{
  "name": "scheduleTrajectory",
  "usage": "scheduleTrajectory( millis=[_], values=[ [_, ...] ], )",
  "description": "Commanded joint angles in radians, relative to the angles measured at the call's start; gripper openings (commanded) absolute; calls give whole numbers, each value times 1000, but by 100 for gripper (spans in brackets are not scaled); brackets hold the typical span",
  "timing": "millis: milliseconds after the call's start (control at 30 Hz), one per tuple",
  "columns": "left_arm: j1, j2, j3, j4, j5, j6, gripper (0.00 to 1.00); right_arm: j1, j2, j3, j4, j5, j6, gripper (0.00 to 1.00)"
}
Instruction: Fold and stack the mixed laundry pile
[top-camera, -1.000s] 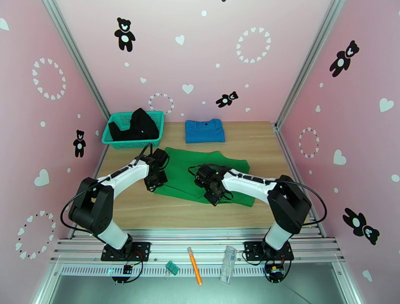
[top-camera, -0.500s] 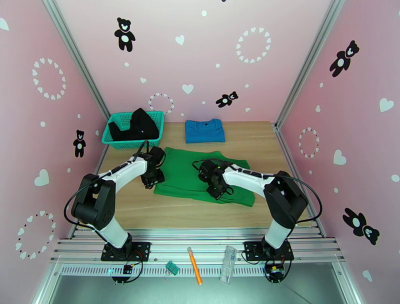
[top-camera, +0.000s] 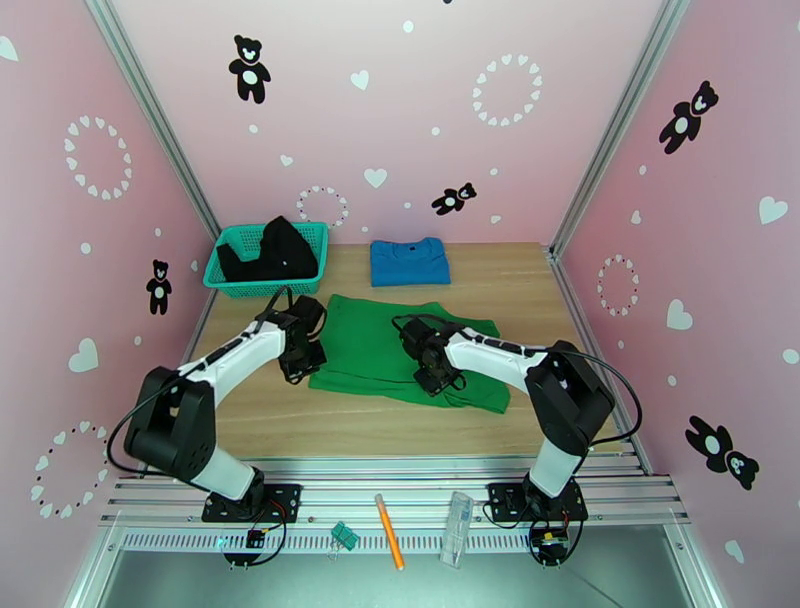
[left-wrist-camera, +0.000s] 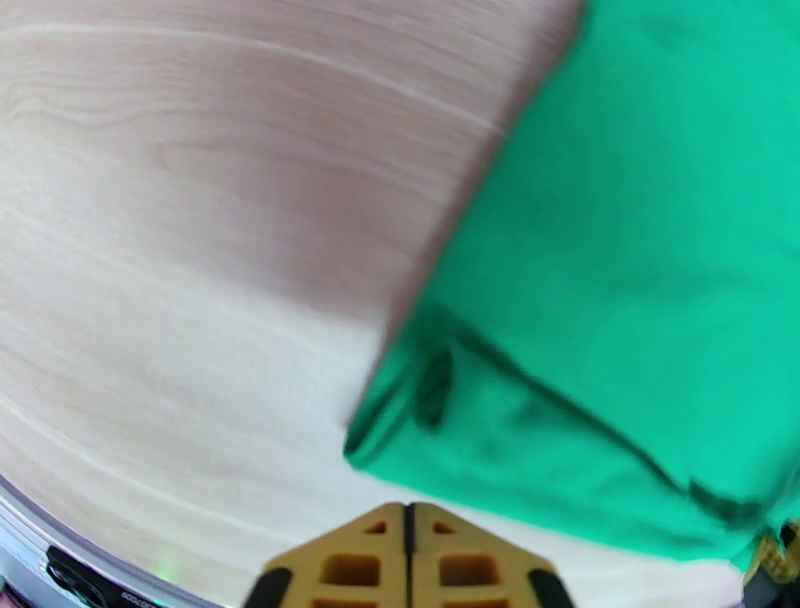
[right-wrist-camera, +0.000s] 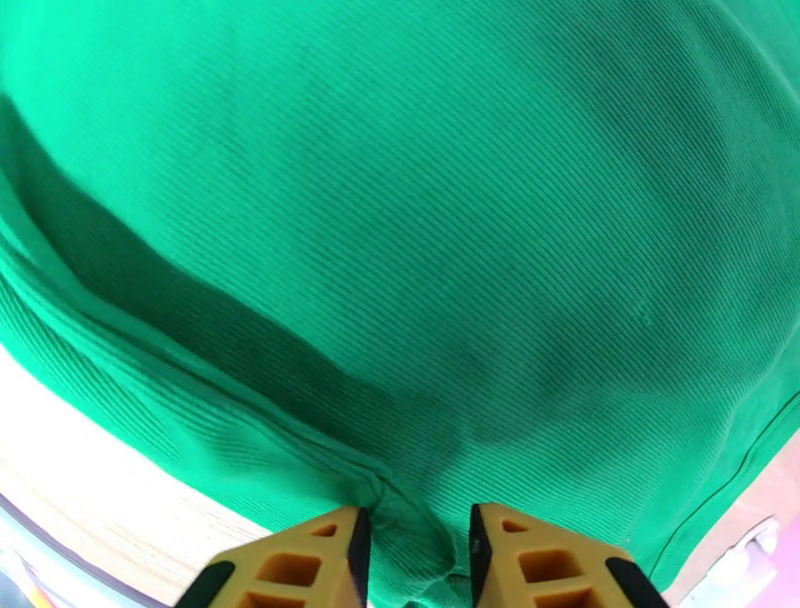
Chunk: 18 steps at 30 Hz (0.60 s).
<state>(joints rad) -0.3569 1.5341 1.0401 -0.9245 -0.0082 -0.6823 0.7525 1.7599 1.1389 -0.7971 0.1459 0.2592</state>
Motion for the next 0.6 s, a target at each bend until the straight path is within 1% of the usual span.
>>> scheduleTrajectory(
  millis=[0, 33, 267, 400, 567],
  values=[
    [-18, -16, -37, -17, 41, 18, 2, -2, -3, 25, -18, 17, 47, 30],
    [-21, -10, -45, -9, 46, 18, 0, -2, -9, 24, -17, 18, 52, 28],
    [-34, 62, -56, 60, 79, 21, 0, -2, -34, 0, -14, 14, 70, 16],
    [-34, 108, -23, 80, 58, 23, 0, -2, -38, -12, -8, 11, 78, 14],
    [-32, 210, 36, 104, 36, 42, 0, -2, -34, -23, -2, 6, 87, 13]
  ],
)
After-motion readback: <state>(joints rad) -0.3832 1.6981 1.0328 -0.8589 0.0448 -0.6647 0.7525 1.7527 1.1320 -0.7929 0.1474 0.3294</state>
